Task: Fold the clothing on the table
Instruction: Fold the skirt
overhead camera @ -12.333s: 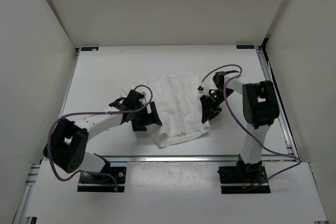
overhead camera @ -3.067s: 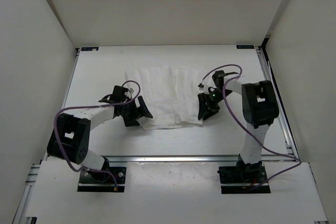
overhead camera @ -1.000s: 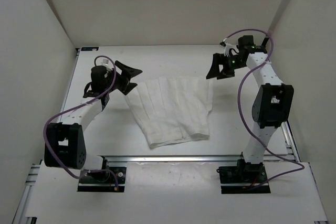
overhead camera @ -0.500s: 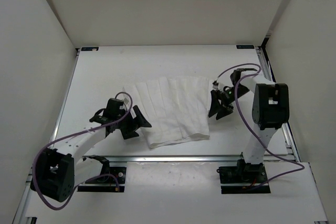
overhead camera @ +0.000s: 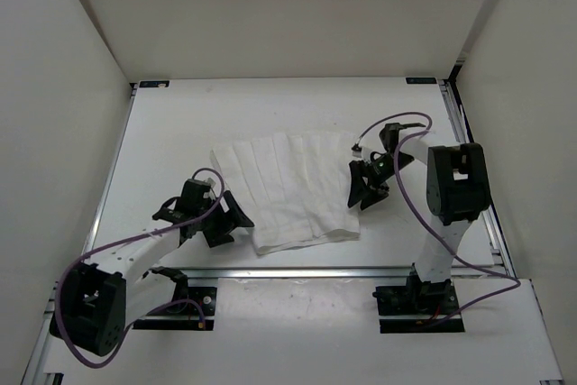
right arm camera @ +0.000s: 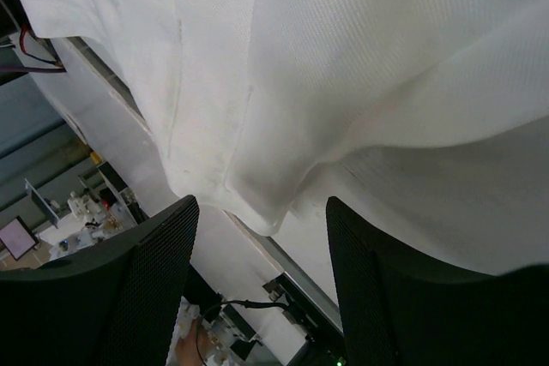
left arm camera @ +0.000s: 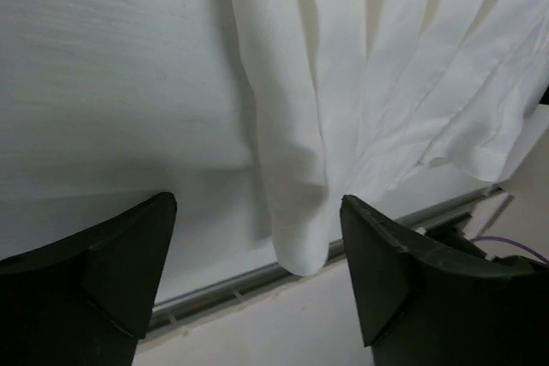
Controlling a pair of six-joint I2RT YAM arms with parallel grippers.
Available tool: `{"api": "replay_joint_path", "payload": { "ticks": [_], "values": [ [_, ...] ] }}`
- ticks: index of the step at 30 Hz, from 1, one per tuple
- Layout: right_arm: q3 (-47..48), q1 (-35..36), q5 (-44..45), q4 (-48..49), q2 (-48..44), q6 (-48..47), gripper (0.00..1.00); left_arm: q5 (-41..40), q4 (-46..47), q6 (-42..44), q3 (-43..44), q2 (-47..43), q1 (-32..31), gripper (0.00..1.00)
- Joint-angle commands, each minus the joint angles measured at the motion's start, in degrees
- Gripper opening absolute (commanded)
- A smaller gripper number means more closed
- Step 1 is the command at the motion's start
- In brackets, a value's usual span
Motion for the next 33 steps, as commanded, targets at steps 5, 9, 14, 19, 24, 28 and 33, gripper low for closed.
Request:
{"api": "replay_joint_path", "payload": {
  "ticks": [5, 9, 14, 19, 24, 28, 33],
  "values": [
    [-4.09, 2.36, 0.29, 6.44, -2.96, 3.68, 0.66, -3.4, 4.0, -2.68, -1.69, 0.33, -0.44, 0.77],
    [-6.47, 3.24, -0.24, 10.05, -3.32, 5.44, 0.63, -3.67, 6.81, -4.53, -1.87, 1.12, -1.41, 0.75],
    [-8.49, 3.59, -0.94, 12.69, -4.63, 7.72, 0.27, -2.1, 10.06, -6.38, -1.17, 3.41, -2.12, 0.6],
    [-9.19, 2.45, 1.25, 11.29, -10.08, 7.12, 0.0, 1.42, 10.95, -8.92, -1.08, 1.39, -1.59, 0.0],
    [-11.03, 1.05, 2.23, 8.48, -17.18, 3.51, 0.01, 1.51, 7.62, -10.07, -0.46, -4.76, -1.24, 0.0],
    [-12.18, 0.78, 1.7, 6.37, -21.06, 1.76, 0.0, 3.18, 4.63, -12.26, -2.12, -12.39, 1.13, 0.0],
    [-13.24, -0.71, 0.12, 3.99, -23.79, 0.35, 0.0, 5.56, 2.43, -16.04, -5.11, -22.67, 3.68, 0.0]
  ]
}}
